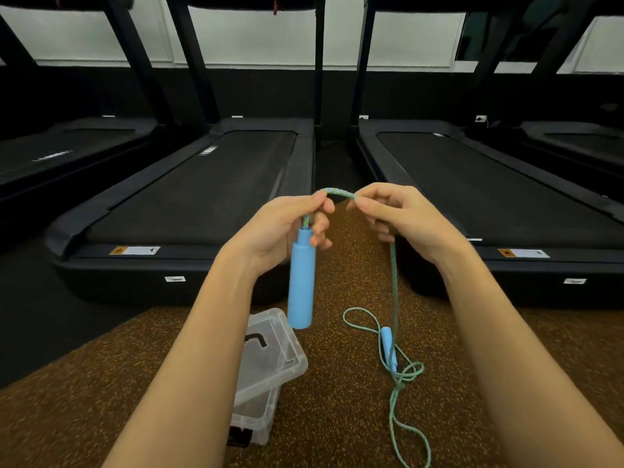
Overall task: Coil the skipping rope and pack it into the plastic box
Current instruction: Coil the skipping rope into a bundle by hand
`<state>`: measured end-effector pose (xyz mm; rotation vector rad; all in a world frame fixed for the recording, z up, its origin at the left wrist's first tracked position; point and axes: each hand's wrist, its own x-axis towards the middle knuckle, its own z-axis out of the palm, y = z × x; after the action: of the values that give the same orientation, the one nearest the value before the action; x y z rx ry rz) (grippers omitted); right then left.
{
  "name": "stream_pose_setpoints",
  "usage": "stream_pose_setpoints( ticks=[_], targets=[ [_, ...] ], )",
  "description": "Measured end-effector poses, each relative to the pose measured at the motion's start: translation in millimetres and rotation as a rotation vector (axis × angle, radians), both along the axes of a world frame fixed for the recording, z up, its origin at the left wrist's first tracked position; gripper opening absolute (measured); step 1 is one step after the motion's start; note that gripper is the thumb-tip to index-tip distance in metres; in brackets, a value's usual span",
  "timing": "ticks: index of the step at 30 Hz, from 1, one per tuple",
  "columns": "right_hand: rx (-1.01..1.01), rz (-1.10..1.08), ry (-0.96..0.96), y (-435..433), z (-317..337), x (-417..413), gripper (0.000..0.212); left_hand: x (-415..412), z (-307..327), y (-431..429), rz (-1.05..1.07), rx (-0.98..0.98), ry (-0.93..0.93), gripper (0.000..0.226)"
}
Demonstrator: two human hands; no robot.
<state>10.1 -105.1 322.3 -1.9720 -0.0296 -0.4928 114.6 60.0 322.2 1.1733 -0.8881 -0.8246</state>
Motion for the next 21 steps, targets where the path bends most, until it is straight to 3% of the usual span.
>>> stream_pose_setpoints(
  ticks=[6, 13, 21],
  targets=[
    [0.142, -0.090, -0.106, -14.1, 2.1, -6.7, 0.010, 6.3, -0.1, 8.3, -0.014, -0.028, 0.030, 0.028],
    [0.228, -0.166, -0.231, 14.2, 9.9, 5.7, 0.009, -1.4, -1.1, 2.5, -0.256, -0.025, 0.075, 0.029],
    [0.265, -0.197, -0.341, 33.0, 12.1, 9.7, 0.013, -12.5, 2.9, -1.4, -0.534, -0.207, 0.339, 0.037]
  ],
)
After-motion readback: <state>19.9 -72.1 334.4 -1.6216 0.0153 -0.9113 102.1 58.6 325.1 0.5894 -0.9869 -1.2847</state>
